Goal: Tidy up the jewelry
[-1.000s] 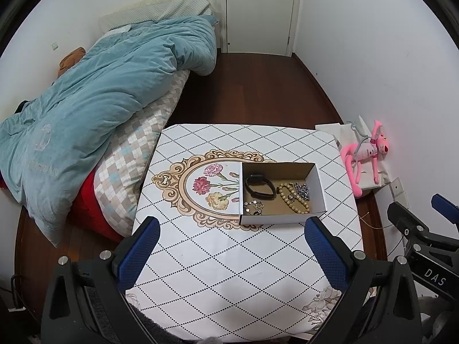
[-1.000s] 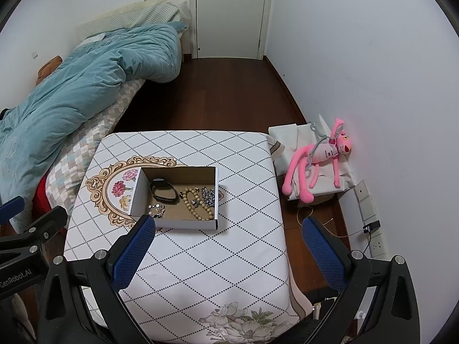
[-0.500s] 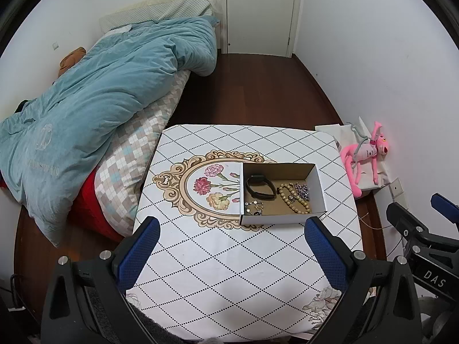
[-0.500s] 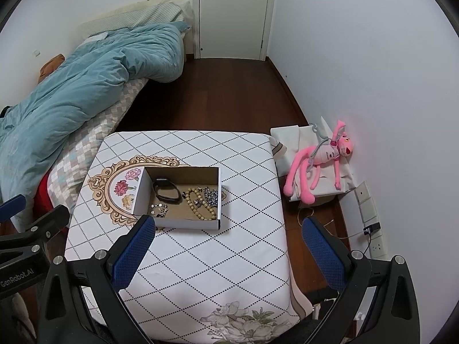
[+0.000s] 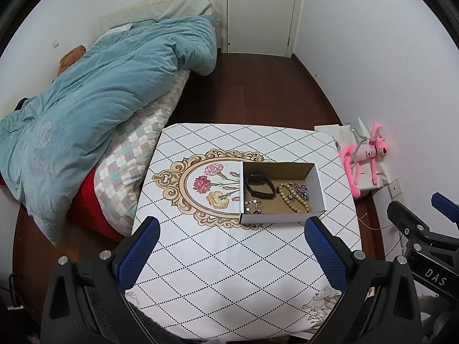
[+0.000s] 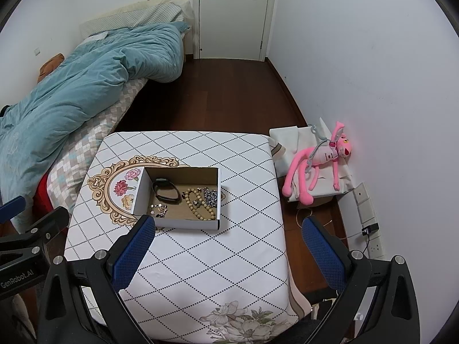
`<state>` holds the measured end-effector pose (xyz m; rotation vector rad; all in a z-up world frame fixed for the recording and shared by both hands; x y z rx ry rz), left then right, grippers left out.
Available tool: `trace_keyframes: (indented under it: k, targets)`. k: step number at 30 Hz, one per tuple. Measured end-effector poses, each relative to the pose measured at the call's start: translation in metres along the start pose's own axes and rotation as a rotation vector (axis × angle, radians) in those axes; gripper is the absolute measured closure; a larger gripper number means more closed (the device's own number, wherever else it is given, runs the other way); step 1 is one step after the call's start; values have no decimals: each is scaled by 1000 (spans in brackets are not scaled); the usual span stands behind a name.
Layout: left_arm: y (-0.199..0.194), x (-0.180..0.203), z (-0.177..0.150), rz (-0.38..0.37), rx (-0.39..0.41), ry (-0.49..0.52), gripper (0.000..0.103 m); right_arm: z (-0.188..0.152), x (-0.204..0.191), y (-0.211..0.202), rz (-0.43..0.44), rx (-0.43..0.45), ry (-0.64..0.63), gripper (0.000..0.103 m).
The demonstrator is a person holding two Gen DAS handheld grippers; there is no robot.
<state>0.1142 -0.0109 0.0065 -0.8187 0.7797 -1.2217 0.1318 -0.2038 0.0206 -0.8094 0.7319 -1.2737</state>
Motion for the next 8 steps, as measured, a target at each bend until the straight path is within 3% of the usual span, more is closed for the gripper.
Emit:
trace_keyframes:
  k: [8]
  targets:
    - [-1,2,-4,-6,-7,-16,0,0,7,-2,-5,-5,-3,0]
Point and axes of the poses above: each gripper's, at about its wrist camera, not at the fingertips, and y roughly the way its jaws point, x to its right, z to its top, the point moved 4 cm from there along y, roughly the way its jaws point, and after that the axes turned 6 degrees about z, right-handed, at the moved point
